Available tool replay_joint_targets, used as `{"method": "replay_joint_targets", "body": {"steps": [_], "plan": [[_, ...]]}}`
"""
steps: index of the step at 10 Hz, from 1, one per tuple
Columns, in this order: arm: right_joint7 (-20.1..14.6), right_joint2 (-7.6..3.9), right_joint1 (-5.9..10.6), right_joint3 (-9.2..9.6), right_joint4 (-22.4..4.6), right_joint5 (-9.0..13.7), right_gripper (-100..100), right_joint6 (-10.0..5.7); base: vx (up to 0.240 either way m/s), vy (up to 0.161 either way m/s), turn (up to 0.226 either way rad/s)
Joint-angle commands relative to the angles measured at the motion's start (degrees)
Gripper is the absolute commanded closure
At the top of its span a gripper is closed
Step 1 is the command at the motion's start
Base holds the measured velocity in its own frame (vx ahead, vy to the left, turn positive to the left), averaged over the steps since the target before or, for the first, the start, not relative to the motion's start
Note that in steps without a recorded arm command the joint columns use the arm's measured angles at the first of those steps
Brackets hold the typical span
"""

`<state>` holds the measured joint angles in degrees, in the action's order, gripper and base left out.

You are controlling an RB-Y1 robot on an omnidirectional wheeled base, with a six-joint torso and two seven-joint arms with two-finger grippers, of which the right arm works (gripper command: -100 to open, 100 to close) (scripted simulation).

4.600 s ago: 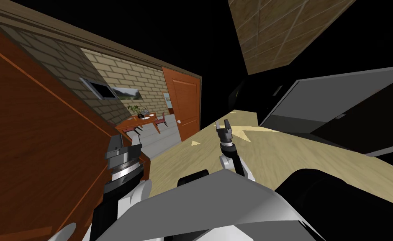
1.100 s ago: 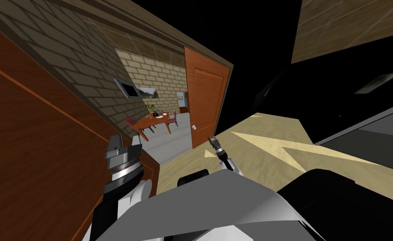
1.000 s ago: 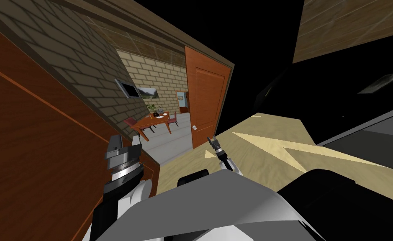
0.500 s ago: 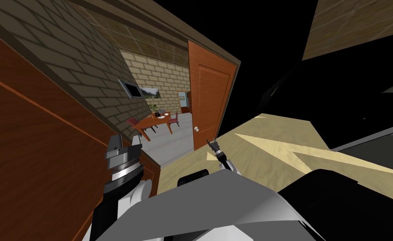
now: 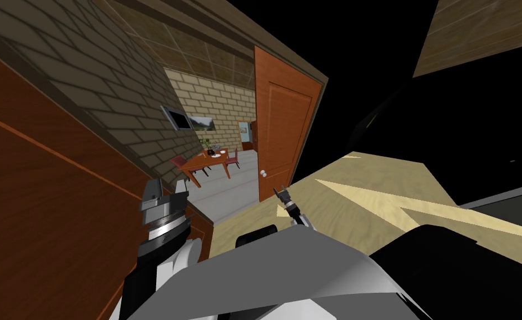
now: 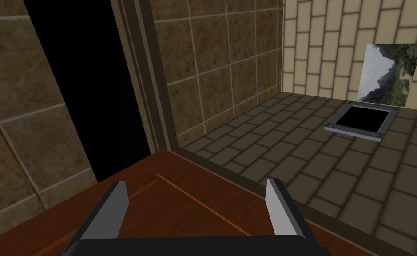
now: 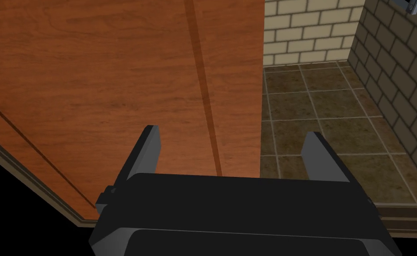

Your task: Pull the door open

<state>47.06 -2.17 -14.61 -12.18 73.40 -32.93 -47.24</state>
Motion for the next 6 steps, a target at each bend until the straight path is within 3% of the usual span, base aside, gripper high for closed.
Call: {"method": "replay_joint_targets", "body": {"steps": [1, 6], "plan": [[1.0, 0.13, 0.6, -0.34, -1.6, -0.2, -100, -0.48, 0.069, -0.005, 0.011], [6.5, 1.55, 2.03, -1.61, -7.5, -3.1, -100, -1.57, 0.106, -0.006, 0.041]]}}
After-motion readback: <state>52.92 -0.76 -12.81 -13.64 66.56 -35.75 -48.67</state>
